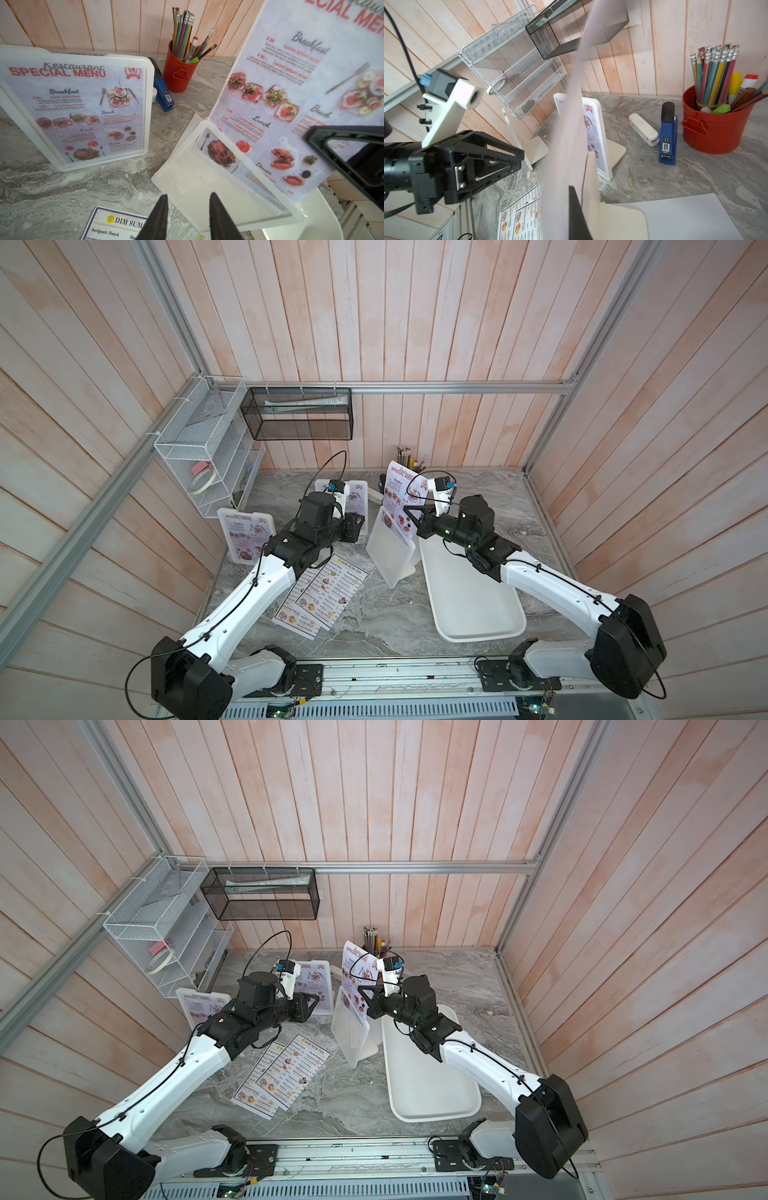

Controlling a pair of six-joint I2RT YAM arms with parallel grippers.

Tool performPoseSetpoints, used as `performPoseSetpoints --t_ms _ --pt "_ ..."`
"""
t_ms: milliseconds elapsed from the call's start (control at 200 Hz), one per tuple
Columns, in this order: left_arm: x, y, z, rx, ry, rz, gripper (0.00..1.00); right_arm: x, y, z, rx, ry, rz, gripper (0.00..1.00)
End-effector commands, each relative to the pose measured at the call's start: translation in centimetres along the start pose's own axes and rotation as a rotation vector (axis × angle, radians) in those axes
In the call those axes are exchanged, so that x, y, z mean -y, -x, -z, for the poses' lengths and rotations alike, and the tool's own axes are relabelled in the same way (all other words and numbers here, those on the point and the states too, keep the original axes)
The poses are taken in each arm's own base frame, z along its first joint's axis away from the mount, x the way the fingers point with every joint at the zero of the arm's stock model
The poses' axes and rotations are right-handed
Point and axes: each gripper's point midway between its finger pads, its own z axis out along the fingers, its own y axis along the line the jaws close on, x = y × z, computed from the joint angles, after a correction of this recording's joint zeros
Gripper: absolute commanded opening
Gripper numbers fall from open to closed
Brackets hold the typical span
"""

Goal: Replace the menus in the menu holders
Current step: Insert the menu into the menu holder.

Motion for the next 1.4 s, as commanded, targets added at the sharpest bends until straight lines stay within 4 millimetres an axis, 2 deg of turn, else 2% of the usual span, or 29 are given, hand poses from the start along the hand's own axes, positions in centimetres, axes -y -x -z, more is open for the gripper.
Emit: performPoseSetpoints --t_ms 0,85,290,450,555,660,790,880,1390 --pt "0.0 -0.3 0.1 0.001 -0.001 -0.012 0.36 -1.3 0.5 0.6 0.03 0.034 0.033 0.05" --pt "0.1 -0.2 0.1 0.002 -0.001 -0.011 0.36 -1.8 0.1 0.9 0.024 0.049 0.033 0.13" --pt "0.0 -0.1 0.1 0.005 0.005 -0.013 0.36 -2.3 -0.9 1.6 -0.001 0.026 0.026 0.23" --pt "0.0 0.1 0.0 0.008 0.004 -0.017 0.36 -2.2 -2.1 2.0 -0.029 -0.001 0.019 0.26" --pt "0.1 0.2 -0.1 0.008 0.003 -0.017 0.36 -1.2 -2.5 2.1 -0.029 -0.053 0.011 0.24" --pt "0.2 0.3 -0.1 0.01 -0.002 -0.017 0.36 0.1 -2.2 2.1 -0.013 -0.127 0.017 0.15" --pt "0.1 0.4 0.0 0.012 0.002 -0.02 0.36 0.1 -1.5 2.0 0.005 -0.136 0.038 0.07" --pt "0.0 0.3 0.0 0.01 0.006 -0.021 0.36 0.1 -1.7 2.0 0.006 -0.132 0.037 0.02" --pt "0.2 0.5 -0.3 0.012 -0.003 -0.022 0.35 -0.4 -2.2 2.7 0.128 -0.116 0.055 0.0"
